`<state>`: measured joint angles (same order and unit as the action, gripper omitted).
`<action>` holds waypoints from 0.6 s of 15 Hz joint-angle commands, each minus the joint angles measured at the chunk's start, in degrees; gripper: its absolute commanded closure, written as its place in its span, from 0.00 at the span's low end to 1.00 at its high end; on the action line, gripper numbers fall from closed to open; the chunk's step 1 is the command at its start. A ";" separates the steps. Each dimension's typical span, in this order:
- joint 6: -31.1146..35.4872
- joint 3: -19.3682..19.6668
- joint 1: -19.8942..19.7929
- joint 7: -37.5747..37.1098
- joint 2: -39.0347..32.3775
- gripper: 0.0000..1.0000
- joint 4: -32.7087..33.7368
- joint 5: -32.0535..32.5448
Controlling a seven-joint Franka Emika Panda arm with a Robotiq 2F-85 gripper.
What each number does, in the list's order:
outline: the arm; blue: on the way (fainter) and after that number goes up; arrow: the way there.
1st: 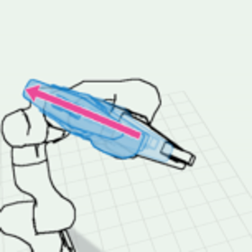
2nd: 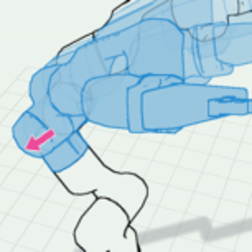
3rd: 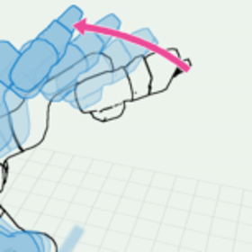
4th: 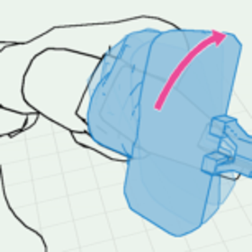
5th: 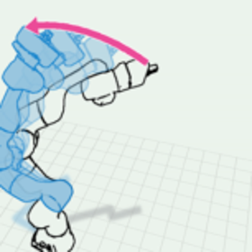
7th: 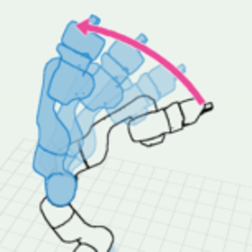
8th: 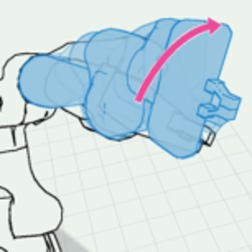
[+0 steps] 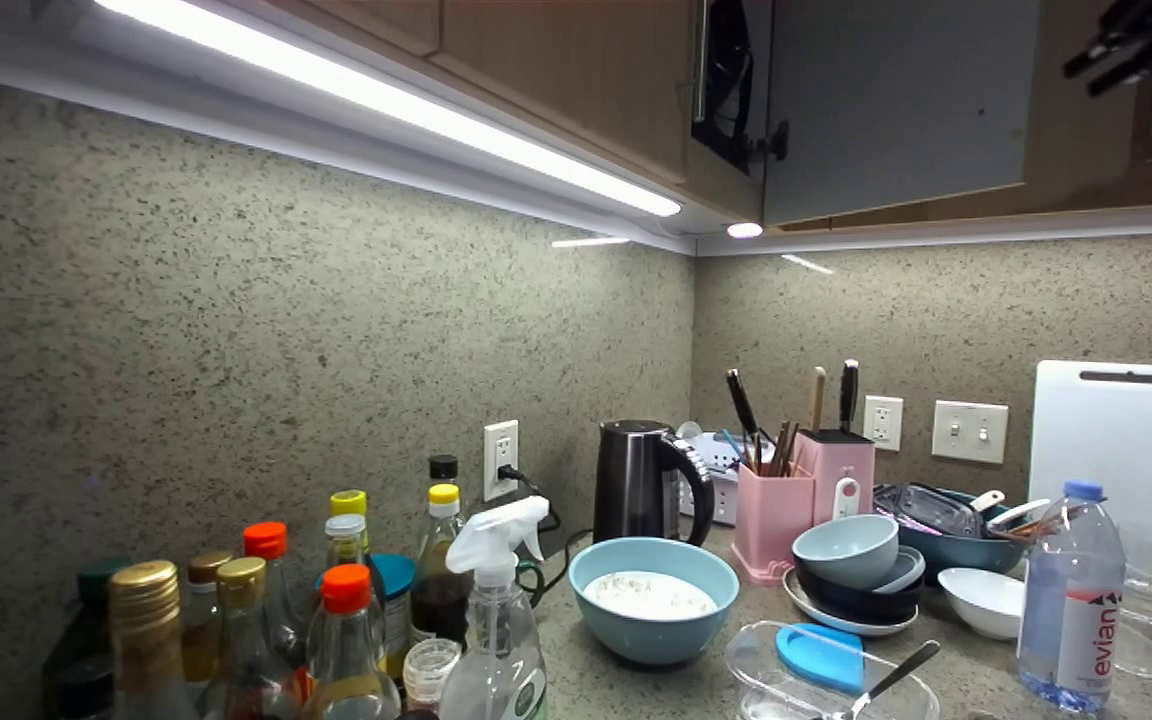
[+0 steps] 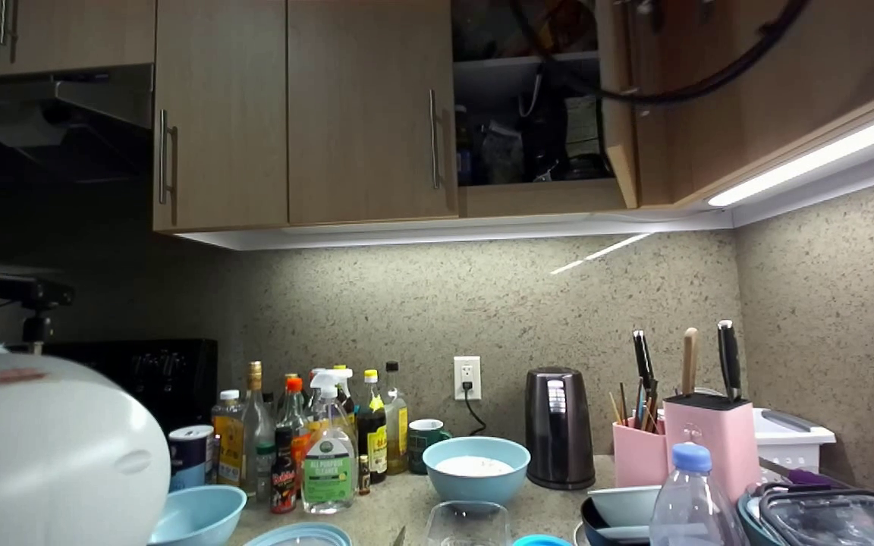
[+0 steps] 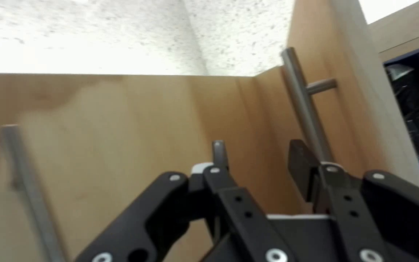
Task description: Open the first overhead cabinet door from the right
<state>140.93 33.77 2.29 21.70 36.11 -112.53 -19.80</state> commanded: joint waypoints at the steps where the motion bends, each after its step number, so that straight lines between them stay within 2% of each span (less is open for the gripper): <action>1: -3.27 6.89 -4.71 -2.48 -2.82 0.21 4.82 0.30; 4: -1.21 10.05 -7.01 -7.35 -5.73 0.02 7.57 0.12; 7: 1.42 10.11 -9.39 -14.50 -8.87 0.00 9.40 -0.22; 8: -0.71 11.11 -7.16 -9.21 -4.90 0.01 7.59 -0.55; 9: -0.22 10.95 -7.81 -10.86 -6.09 0.00 8.25 -0.70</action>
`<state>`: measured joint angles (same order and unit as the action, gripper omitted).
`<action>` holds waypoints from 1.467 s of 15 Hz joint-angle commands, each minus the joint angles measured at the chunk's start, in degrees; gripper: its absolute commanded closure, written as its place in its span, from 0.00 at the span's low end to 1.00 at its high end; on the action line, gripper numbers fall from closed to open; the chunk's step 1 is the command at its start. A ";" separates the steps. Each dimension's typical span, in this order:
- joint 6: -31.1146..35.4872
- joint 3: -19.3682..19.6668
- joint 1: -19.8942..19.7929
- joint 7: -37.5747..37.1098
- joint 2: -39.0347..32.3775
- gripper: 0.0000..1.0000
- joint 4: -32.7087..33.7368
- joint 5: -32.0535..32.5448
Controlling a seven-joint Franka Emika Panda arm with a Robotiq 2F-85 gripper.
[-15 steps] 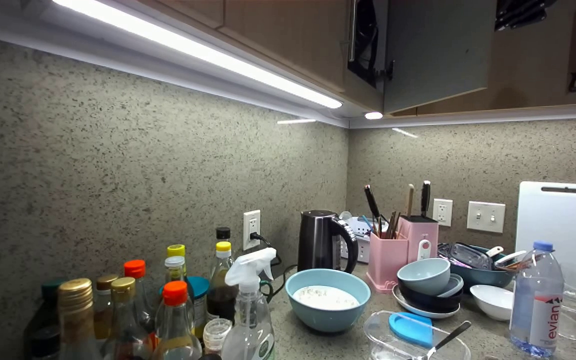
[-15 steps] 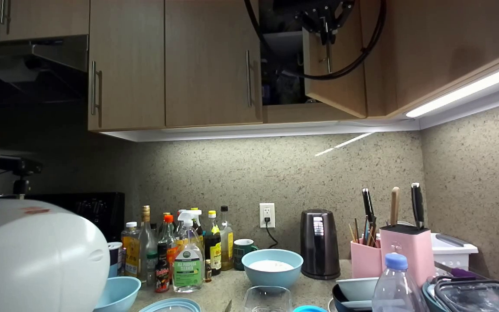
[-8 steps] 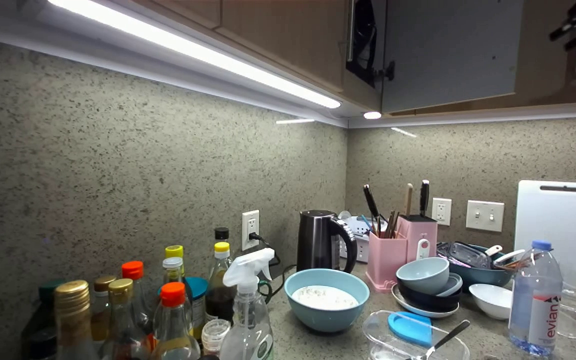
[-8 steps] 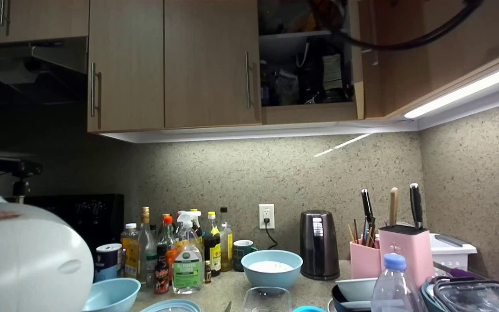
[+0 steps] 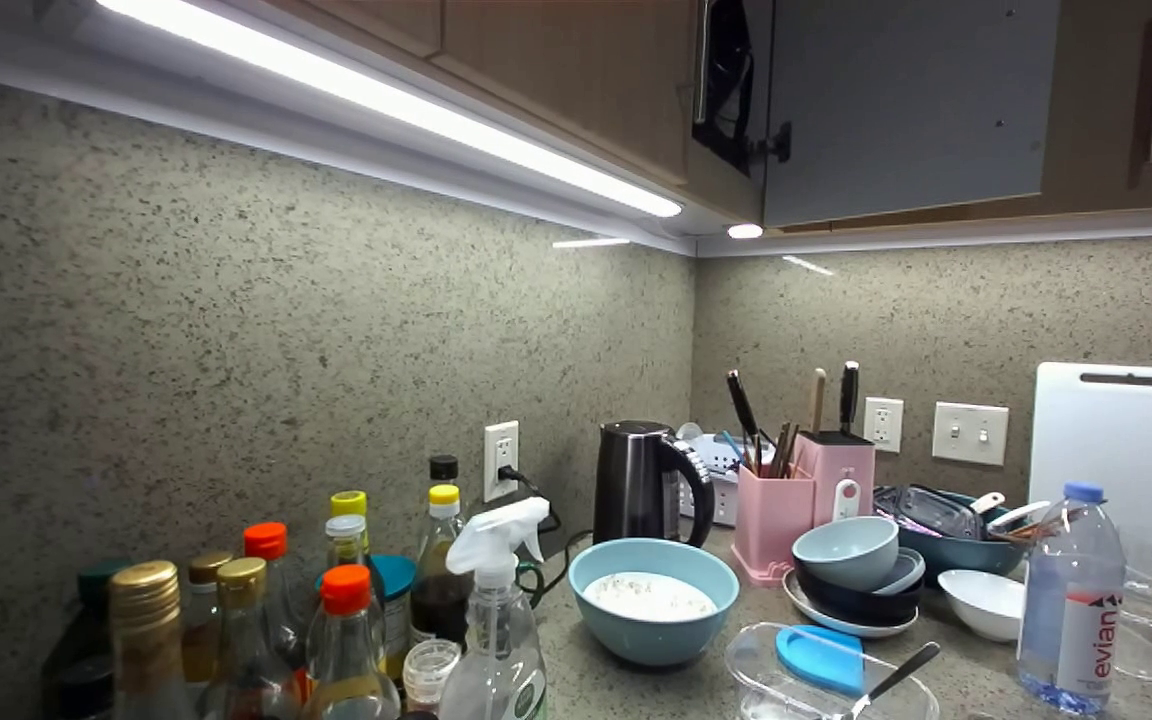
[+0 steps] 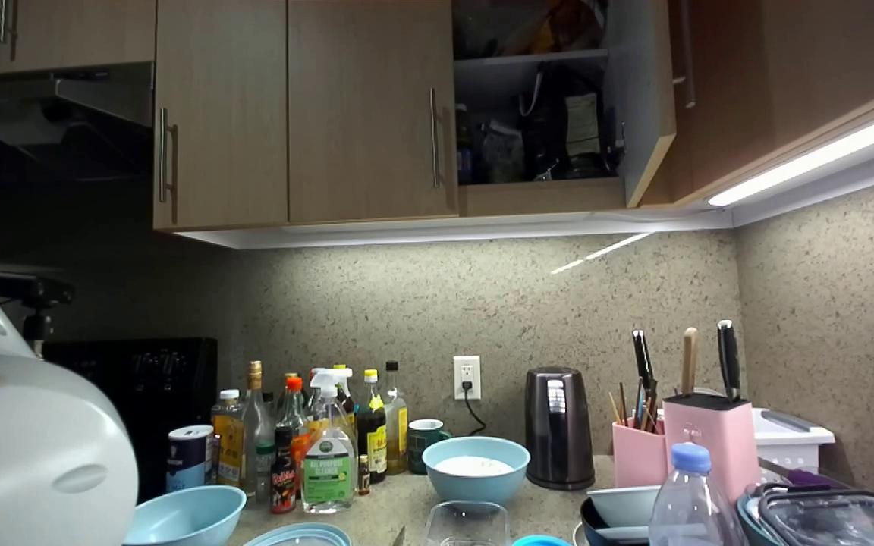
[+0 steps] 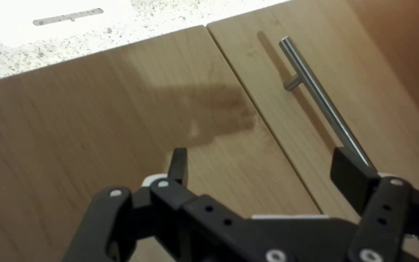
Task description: Open the first overhead cabinet door from the right
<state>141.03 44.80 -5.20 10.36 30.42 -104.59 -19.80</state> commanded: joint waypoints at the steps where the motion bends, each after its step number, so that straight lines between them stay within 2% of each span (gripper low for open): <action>1: -0.02 -0.17 -0.60 -0.42 -1.32 0.00 0.81 -0.75; 5: 0.34 -1.33 -0.62 0.00 -1.35 0.00 0.48 -0.49; 11: -1.21 -15.04 -1.19 4.91 8.58 0.00 -5.87 3.87; 16: -4.02 -21.36 2.53 8.86 14.90 0.00 -9.15 5.27; 22: -16.98 -24.56 7.28 12.98 17.59 0.00 -10.23 9.57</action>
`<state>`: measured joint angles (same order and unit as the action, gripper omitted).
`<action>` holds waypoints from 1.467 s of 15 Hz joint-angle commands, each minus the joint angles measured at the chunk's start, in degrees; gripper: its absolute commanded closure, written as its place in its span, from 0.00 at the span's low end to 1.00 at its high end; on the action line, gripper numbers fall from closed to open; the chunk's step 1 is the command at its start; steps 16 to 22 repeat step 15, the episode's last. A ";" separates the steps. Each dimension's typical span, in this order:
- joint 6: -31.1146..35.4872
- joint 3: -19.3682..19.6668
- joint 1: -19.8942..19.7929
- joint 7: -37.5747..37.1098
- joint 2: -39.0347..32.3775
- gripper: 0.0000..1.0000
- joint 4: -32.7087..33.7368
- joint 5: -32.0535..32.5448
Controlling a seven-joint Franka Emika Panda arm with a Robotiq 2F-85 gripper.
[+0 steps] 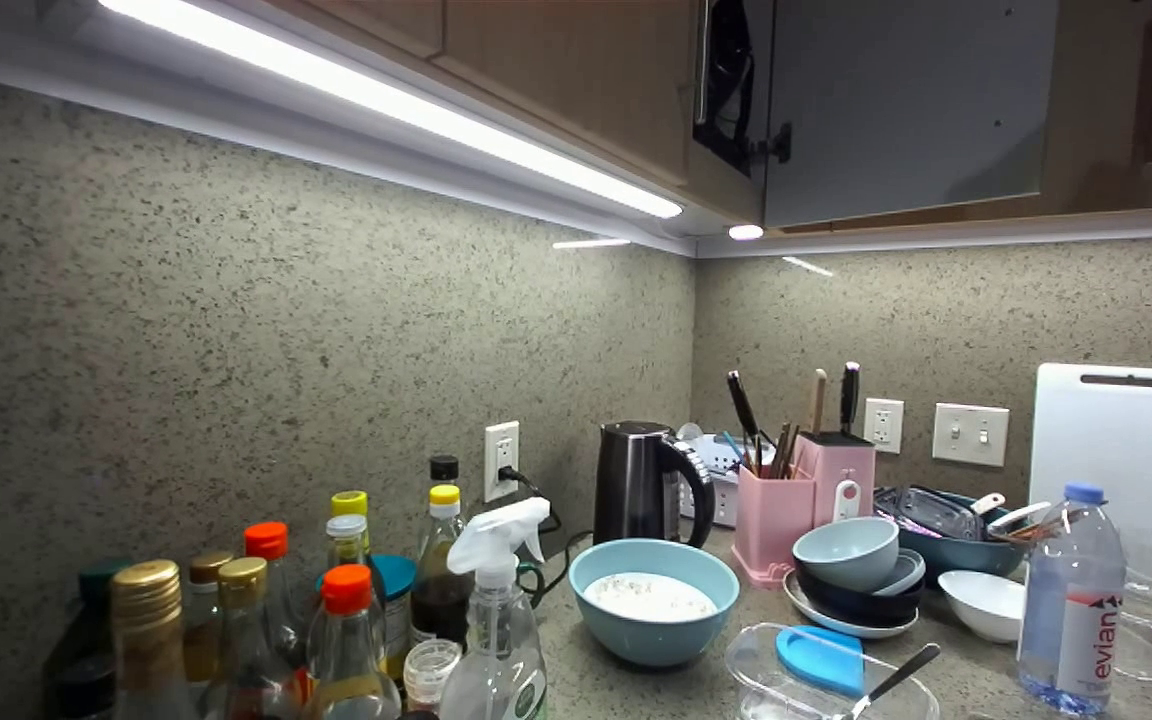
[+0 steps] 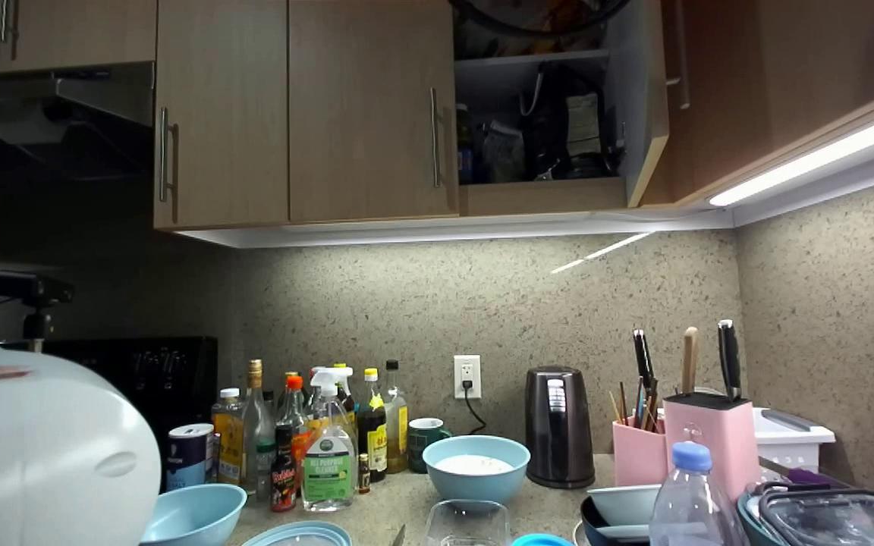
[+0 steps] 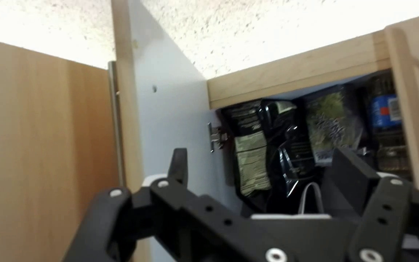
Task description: Open the first overhead cabinet door from the right
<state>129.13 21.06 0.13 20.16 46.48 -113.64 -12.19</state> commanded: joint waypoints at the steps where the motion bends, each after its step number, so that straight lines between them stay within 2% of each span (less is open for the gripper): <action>1: -7.49 -1.05 2.87 4.10 1.25 0.00 -0.69 2.31; 3: -11.13 -0.71 4.79 7.41 0.13 0.00 0.39 3.18; 4: -8.74 -0.97 3.35 3.86 0.35 0.00 0.09 1.82; 7: -10.04 -0.87 4.56 5.65 0.03 0.00 0.10 2.08; 22: -10.09 -0.80 4.58 5.84 0.02 0.00 0.11 2.10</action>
